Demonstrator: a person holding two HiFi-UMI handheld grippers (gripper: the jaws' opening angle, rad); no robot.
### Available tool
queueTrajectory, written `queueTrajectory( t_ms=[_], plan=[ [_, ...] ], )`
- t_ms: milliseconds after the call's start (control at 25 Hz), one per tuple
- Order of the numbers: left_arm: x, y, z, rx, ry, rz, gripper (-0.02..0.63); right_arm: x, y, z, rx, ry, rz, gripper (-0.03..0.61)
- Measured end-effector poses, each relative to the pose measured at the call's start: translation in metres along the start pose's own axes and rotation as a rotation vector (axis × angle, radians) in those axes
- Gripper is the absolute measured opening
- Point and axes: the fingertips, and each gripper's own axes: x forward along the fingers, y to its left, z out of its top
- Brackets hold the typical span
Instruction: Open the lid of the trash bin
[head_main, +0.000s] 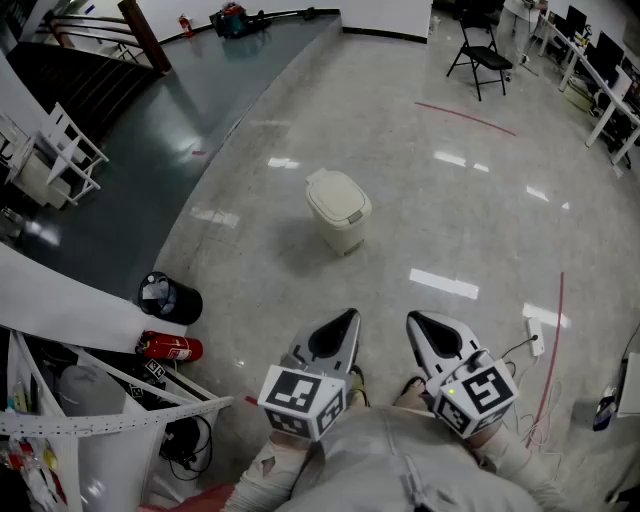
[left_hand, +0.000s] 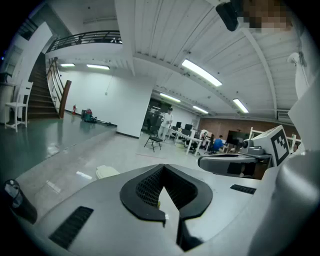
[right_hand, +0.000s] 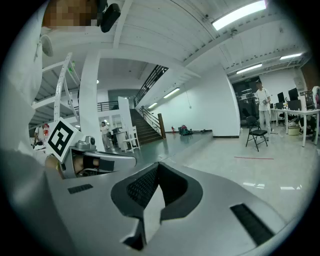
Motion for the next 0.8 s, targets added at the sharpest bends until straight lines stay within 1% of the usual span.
queueTrajectory(
  t_ms=[160, 440, 600, 680, 800],
  plan=[
    [0.006, -0.015, -0.005, 0.048, 0.018, -0.009, 0.005, -0.005, -0.004, 0.001, -0.021, 0.0, 0.0, 0.005],
    [0.021, -0.023, -0.001, 0.071, 0.022, -0.063, 0.005, -0.002, -0.008, 0.002, -0.033, 0.003, -0.005, 0.005],
    [0.021, -0.013, 0.004, 0.075, 0.018, -0.077, 0.005, 0.009, -0.005, 0.007, -0.025, -0.022, -0.02, 0.005],
    [0.019, -0.003, 0.004, 0.07, 0.019, -0.076, 0.005, 0.016, -0.002, 0.01, -0.004, -0.036, -0.014, 0.005],
    [0.014, 0.015, 0.003, 0.055, 0.016, -0.071, 0.005, 0.032, 0.004, 0.008, 0.005, -0.03, -0.007, 0.005]
  ],
)
